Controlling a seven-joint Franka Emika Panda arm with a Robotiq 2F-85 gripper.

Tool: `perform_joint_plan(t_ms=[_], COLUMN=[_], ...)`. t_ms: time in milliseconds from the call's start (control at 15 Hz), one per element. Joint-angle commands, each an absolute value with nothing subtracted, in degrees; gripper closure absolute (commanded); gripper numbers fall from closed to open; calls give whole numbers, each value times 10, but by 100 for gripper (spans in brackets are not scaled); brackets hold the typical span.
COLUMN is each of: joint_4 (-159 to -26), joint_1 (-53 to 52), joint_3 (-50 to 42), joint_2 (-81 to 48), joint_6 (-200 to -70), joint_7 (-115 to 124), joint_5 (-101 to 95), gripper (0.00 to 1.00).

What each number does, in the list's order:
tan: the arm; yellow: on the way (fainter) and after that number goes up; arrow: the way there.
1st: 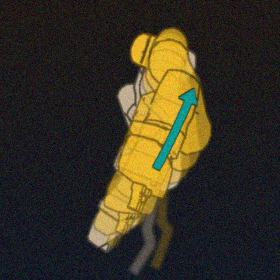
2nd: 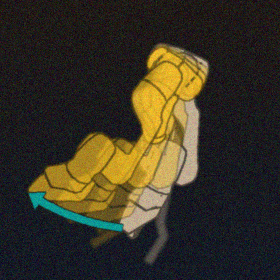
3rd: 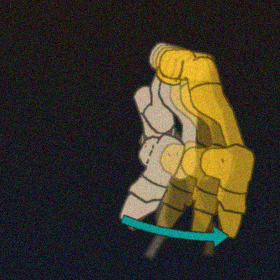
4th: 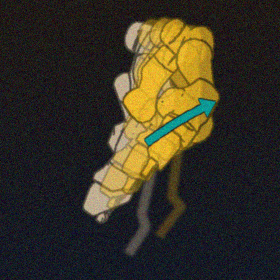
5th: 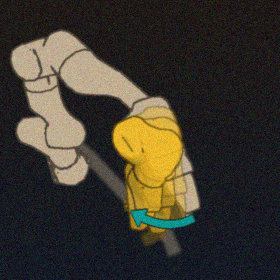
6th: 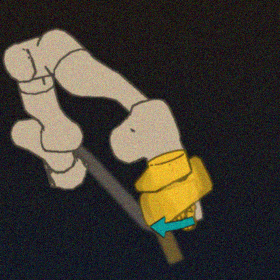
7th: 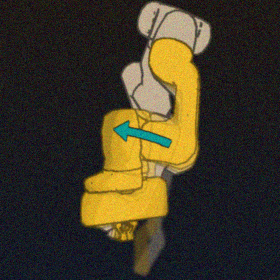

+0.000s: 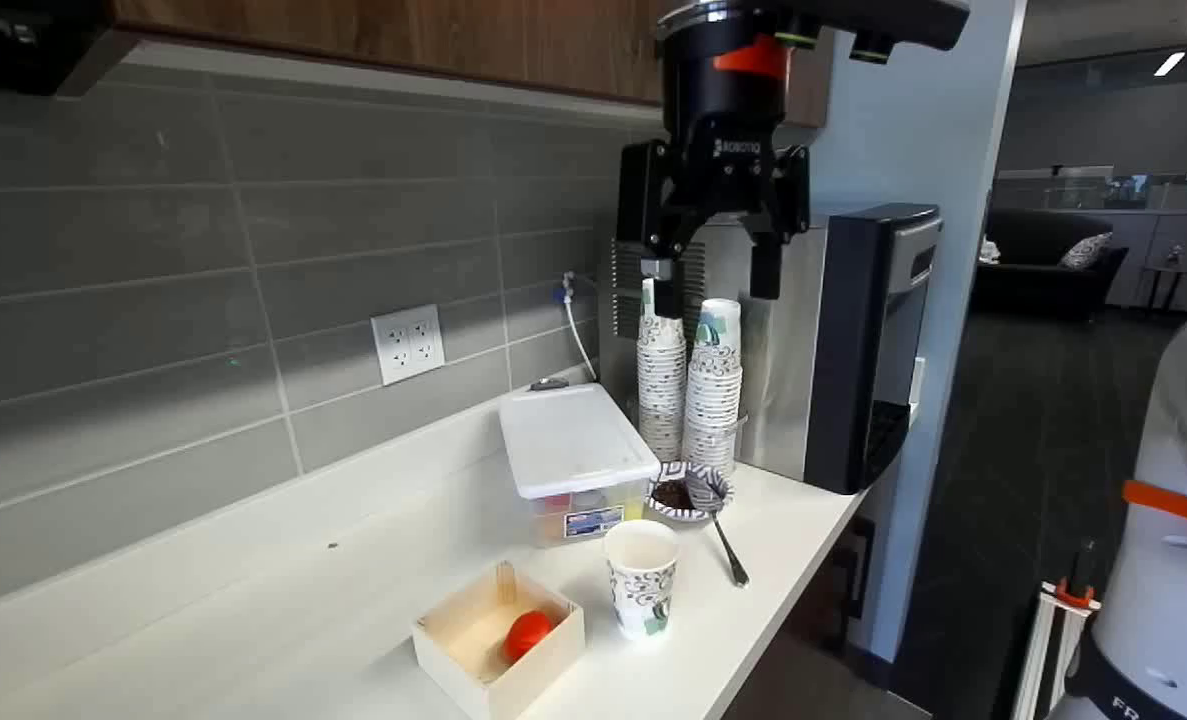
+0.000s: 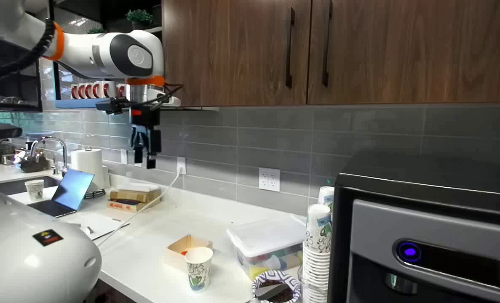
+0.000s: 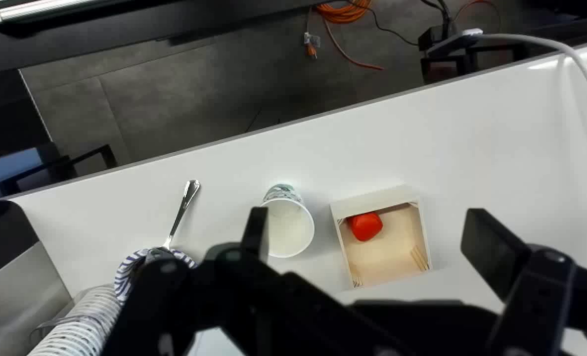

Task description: Open the left cabinet door

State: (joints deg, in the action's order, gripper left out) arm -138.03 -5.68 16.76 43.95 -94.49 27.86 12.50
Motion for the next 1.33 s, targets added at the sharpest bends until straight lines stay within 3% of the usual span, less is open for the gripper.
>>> perform_joint_plan(t_ms=[0,400,867,1267], joint_4=[-1378,-1370,-1236,-1119], joint_1=[-52,-46,16,64], joint_3=[170,172,174,172], joint_2=[440,443,461,443], joint_6=[-943,-939,-896,-941], joint_7=[276,278,270,261], joint_5=[127,112,-93,-246], gripper=[0,0,0,0])
